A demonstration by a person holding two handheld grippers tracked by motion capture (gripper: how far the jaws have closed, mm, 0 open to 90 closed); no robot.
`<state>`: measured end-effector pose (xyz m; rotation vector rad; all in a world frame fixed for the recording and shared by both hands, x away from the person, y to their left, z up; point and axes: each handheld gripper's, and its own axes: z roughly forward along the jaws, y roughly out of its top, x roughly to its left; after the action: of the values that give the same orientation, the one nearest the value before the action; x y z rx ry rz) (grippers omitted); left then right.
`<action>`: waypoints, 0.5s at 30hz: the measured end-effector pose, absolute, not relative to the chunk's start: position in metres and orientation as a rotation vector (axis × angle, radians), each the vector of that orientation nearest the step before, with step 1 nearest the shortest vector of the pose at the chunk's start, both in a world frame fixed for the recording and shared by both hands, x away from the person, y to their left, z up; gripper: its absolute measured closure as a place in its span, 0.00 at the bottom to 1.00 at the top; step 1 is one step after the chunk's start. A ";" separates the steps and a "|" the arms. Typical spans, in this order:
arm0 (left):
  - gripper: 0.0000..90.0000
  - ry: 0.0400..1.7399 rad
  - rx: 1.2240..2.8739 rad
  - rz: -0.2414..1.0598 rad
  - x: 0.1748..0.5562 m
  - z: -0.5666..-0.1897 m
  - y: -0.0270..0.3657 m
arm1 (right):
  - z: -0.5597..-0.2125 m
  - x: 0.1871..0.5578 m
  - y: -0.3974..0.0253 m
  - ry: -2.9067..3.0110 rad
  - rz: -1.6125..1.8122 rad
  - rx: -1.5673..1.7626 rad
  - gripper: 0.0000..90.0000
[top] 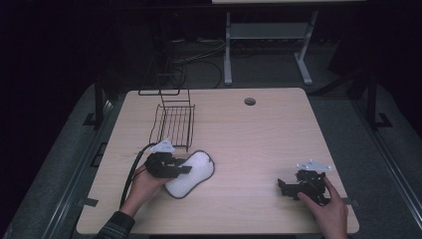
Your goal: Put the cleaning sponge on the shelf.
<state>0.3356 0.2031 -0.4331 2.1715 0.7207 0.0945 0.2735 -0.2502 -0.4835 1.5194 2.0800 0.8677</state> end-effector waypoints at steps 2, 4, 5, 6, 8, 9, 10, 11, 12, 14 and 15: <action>0.72 0.717 2.163 0.081 0.335 -0.431 0.204 | -0.484 0.273 -0.250 2.080 0.868 1.519 0.00; 0.74 0.708 2.160 0.077 0.335 -0.429 0.204 | -0.484 0.273 -0.250 2.080 0.868 1.520 0.00; 0.75 0.708 2.160 0.077 0.335 -0.429 0.204 | -0.484 0.273 -0.250 2.080 0.868 1.520 0.00; 0.76 0.706 2.154 0.069 0.334 -0.426 0.203 | -0.484 0.273 -0.250 2.080 0.868 1.519 0.00; 0.78 0.698 2.148 0.065 0.333 -0.424 0.203 | -0.484 0.273 -0.250 2.080 0.868 1.519 0.00; 0.78 0.690 2.150 0.064 0.333 -0.423 0.203 | -0.484 0.273 -0.250 2.080 0.868 1.519 0.00; 0.79 0.691 2.144 0.061 0.333 -0.423 0.203 | -0.484 0.273 -0.250 2.080 0.868 1.519 0.00; 0.79 0.689 2.147 0.057 0.332 -0.422 0.203 | -0.484 0.273 -0.250 2.080 0.868 1.520 0.00; 0.80 0.694 2.145 0.049 0.332 -0.421 0.203 | -0.484 0.273 -0.250 2.080 0.868 1.519 0.00; 0.81 0.691 2.139 0.053 0.332 -0.420 0.204 | -0.484 0.273 -0.250 2.080 0.868 1.519 0.00; 0.82 0.691 2.139 0.053 0.332 -0.420 0.204 | -0.484 0.273 -0.250 2.080 0.868 1.519 0.00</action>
<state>0.3319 0.2036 -0.4197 2.1385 0.6908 0.0526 0.2735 -0.2502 -0.4836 1.5195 2.0799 0.8676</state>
